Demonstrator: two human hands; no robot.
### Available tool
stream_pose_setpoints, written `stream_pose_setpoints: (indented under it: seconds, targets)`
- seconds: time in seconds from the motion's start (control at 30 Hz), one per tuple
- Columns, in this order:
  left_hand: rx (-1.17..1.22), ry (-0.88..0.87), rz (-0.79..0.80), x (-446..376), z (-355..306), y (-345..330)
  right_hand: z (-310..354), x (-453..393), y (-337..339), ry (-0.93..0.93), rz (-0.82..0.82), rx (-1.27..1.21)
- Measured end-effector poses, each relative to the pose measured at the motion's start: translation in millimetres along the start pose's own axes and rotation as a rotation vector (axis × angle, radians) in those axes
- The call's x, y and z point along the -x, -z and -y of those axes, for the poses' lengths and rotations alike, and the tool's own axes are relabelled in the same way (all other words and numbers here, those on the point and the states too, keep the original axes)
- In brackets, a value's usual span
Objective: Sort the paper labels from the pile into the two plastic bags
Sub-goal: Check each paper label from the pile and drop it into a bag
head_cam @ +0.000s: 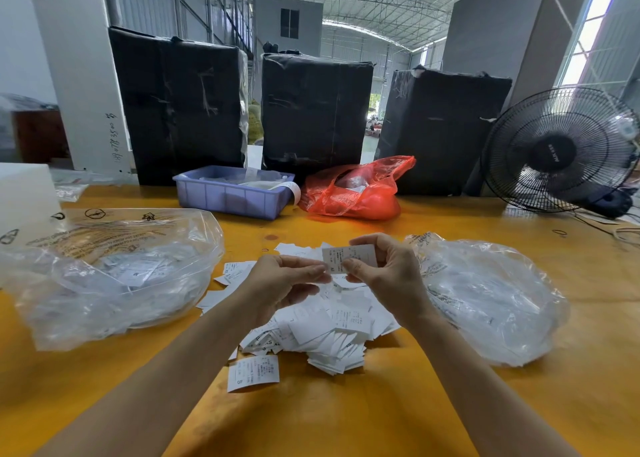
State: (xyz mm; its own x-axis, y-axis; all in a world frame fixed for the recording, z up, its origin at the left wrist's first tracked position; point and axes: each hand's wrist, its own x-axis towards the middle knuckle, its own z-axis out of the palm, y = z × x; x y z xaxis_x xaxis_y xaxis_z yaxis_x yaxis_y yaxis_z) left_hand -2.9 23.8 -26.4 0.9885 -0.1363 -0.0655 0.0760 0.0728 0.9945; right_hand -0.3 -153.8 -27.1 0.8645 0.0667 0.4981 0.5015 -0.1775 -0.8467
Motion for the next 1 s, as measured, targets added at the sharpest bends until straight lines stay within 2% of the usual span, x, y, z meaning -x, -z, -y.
stream_pose_setpoints:
  seconds: [0.13, 0.2, 0.4, 0.87, 1.0]
  targets:
    - [-0.005, 0.011, -0.009, 1.3, -1.2, -0.9, 1.7, -0.9, 1.6, 0.044, -0.173, -0.043]
    - [-0.004, 0.014, -0.012, 1.3, -1.4, -1.5, 3.8, -1.3, 3.9, 0.075, -0.19, -0.086]
    - [-0.018, 0.018, 0.006, 1.8, -2.0, -2.6, 0.9, 0.4, -0.3, 0.144, -0.099, 0.019]
    - [-0.046, 0.016, 0.031, 2.7, -2.5, -1.5, -3.4, 1.9, -3.7, 0.236, -0.083, 0.248]
    - [-0.029, -0.006, -0.017, 1.6, -1.8, -1.7, -1.4, 3.6, -3.3, 0.188, 0.03, 0.216]
